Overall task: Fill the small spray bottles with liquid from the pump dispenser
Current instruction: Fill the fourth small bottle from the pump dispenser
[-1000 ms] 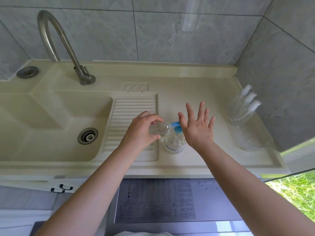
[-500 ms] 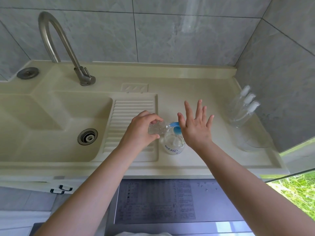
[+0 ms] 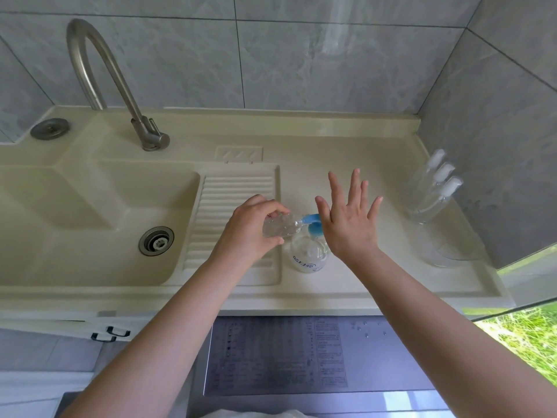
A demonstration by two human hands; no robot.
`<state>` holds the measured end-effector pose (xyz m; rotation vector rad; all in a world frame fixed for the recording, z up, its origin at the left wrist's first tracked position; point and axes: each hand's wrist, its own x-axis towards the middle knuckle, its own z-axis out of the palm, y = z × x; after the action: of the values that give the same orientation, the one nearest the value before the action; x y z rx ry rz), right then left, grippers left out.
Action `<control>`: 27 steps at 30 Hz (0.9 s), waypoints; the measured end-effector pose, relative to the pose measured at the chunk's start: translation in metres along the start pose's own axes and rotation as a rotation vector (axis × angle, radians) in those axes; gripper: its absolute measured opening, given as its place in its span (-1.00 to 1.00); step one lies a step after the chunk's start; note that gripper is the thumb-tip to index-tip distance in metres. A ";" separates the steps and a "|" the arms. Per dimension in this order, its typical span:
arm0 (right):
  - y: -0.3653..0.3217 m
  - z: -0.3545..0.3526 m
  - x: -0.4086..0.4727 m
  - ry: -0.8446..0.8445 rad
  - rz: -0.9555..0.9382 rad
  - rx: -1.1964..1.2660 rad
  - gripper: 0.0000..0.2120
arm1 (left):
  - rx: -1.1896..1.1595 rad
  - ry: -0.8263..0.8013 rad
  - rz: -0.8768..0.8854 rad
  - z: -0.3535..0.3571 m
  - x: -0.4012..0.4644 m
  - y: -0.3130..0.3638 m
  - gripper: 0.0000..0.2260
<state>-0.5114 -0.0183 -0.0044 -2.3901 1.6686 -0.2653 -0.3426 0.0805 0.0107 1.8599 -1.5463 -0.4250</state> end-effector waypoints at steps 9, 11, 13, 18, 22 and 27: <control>-0.001 0.007 -0.006 -0.026 0.017 0.042 -0.49 | 0.008 -0.012 -0.012 -0.003 -0.002 0.002 -0.52; 0.000 0.008 -0.005 -0.045 0.027 0.057 -0.48 | 0.016 -0.016 -0.013 -0.002 -0.002 0.001 -0.52; -0.001 0.003 -0.004 -0.061 0.041 0.089 -0.46 | 0.020 -0.018 -0.011 -0.002 -0.002 0.001 -0.52; 0.001 -0.001 -0.004 -0.056 0.058 0.066 -0.45 | 0.013 -0.014 -0.024 -0.003 -0.003 0.002 -0.53; -0.003 0.003 -0.007 -0.091 0.067 0.004 -0.47 | 0.012 -0.024 -0.014 -0.001 -0.002 0.002 -0.54; -0.002 -0.003 -0.002 -0.102 0.085 0.051 -0.43 | 0.018 -0.020 -0.016 0.000 -0.003 -0.001 -0.53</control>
<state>-0.5109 -0.0158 -0.0012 -2.2495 1.6914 -0.1672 -0.3429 0.0839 0.0098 1.8881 -1.5545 -0.4388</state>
